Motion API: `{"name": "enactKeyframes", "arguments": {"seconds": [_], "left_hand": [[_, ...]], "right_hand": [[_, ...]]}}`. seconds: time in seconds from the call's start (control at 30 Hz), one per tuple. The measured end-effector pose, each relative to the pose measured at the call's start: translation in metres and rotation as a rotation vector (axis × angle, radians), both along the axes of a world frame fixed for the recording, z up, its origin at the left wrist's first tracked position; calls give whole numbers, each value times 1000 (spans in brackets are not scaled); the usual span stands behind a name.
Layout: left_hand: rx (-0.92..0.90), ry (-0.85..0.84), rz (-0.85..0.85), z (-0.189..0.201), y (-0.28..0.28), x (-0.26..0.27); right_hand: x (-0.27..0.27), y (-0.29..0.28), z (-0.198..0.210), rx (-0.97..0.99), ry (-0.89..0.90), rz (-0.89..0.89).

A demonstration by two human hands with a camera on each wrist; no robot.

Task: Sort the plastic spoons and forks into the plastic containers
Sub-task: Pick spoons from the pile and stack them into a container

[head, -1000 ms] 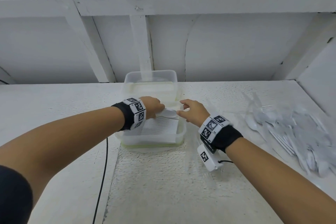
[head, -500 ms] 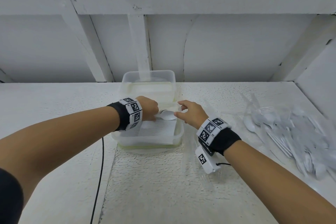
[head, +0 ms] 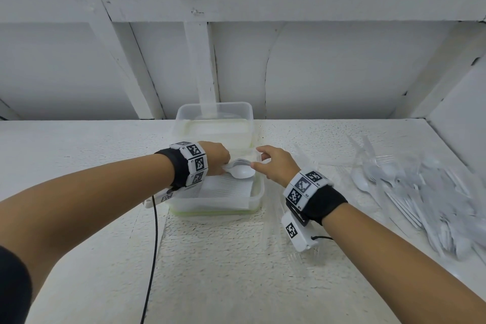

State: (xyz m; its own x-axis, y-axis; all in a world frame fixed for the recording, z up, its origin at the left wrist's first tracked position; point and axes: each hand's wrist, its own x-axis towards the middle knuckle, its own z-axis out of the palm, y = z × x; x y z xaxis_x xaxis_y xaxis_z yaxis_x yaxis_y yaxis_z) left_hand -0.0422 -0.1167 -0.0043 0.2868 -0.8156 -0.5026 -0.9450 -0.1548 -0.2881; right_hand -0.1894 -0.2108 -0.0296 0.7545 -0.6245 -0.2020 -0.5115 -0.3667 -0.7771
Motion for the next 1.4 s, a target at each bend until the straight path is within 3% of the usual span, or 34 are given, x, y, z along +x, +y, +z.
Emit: {"name": "enactKeyframes", "arguments": {"seconds": [0.3, 0.43, 0.57, 0.7, 0.87, 1.0, 1.2, 1.4], "left_hand": [[-15, 61, 46, 1, 0, 0], [-13, 74, 48, 3, 1, -1], [-18, 93, 60, 4, 2, 0], [-92, 144, 92, 7, 5, 1], [-151, 217, 111, 7, 10, 7], [-228, 291, 142, 7, 15, 13], [-327, 440, 222, 11, 30, 22], [-409, 594, 302, 15, 35, 19]], "right_hand": [[-1, 0, 2, -37, 26, 22], [-1, 5, 8, -303, 40, 118], [4, 8, 16, -521, 246, 223], [15, 10, 18, -588, 459, 284], [23, 14, 15, -575, 539, 295], [19, 14, 12, -572, 436, 278], [3, 6, 12, -523, 68, 276], [-9, -1, 27, -40, -64, 280]]}}
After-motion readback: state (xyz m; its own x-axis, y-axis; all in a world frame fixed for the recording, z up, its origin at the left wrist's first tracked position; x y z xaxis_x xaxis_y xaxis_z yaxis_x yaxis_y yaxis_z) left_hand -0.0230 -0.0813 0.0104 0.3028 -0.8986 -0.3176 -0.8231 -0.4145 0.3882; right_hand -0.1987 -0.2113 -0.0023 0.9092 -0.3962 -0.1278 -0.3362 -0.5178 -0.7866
